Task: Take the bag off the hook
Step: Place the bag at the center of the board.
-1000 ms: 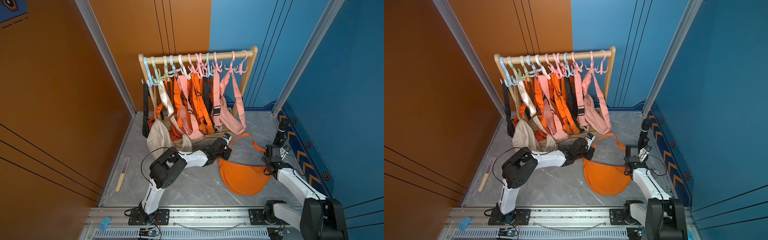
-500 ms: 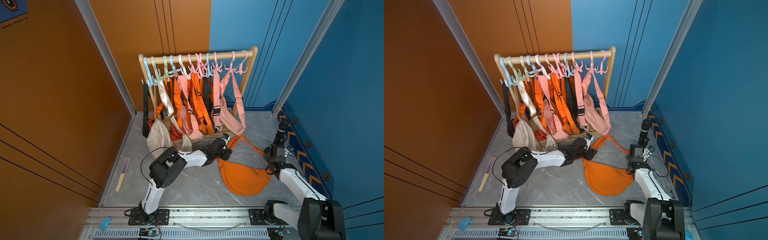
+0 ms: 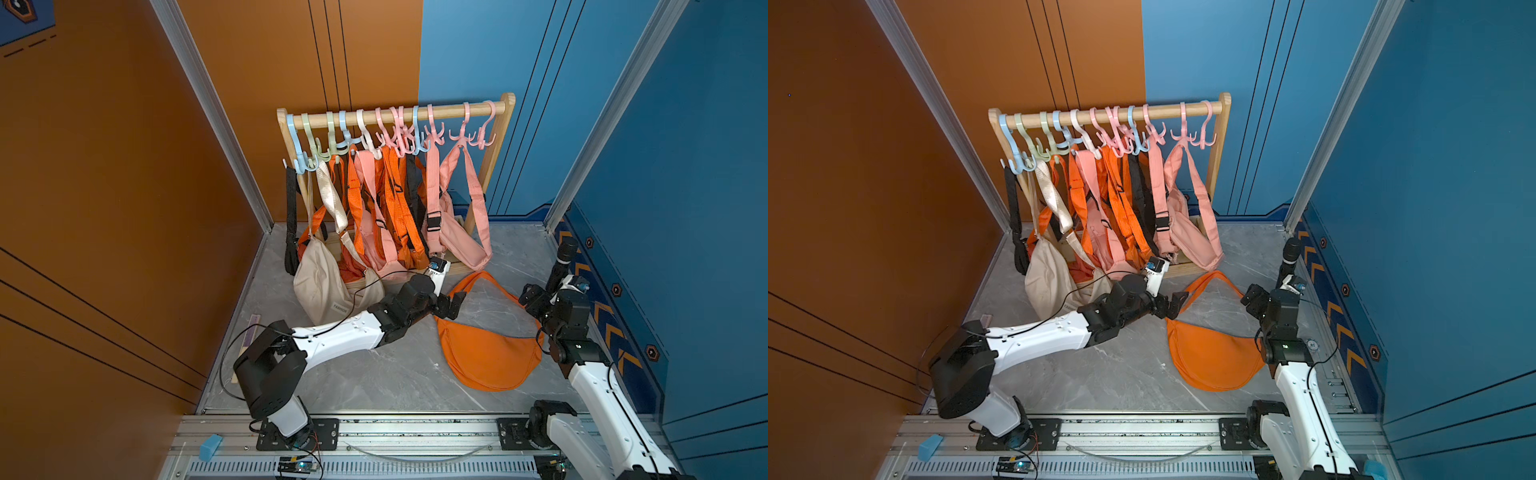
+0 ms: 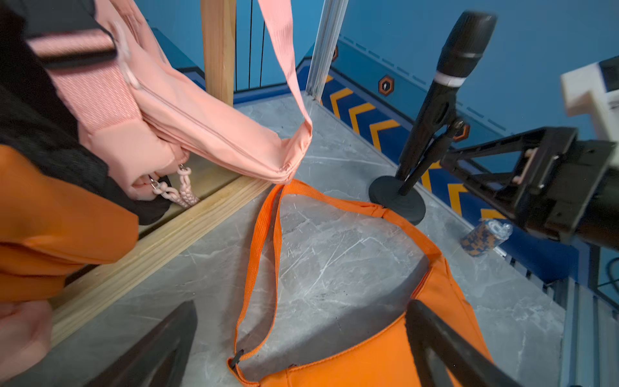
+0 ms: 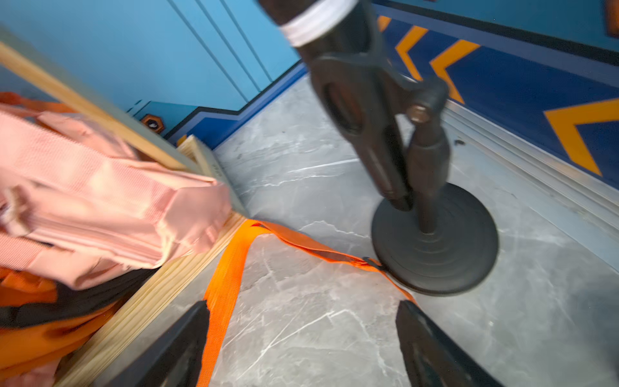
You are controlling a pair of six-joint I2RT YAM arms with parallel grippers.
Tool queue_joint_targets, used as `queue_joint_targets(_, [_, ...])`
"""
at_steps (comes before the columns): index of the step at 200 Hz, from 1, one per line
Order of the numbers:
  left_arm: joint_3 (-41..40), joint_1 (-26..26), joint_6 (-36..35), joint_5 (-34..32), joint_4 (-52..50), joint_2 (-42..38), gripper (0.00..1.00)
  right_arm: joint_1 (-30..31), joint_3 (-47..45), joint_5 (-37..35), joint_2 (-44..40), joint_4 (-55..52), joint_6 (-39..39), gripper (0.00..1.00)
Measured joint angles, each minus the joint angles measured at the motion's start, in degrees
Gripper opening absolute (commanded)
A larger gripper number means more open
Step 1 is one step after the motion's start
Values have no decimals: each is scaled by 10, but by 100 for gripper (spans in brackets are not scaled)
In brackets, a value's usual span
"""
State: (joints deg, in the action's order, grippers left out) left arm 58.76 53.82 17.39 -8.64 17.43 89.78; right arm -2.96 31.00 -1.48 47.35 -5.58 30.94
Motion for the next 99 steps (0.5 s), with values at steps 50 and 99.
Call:
queue_joint_targets(50, [-118, 7, 2, -67, -2, -147, 98, 69, 100, 34, 40, -1, -70, 93])
queue_joint_targets(99, [-169, 6, 2, -121, -82, -308, 98, 122, 203, 52, 145, 8, -136, 93])
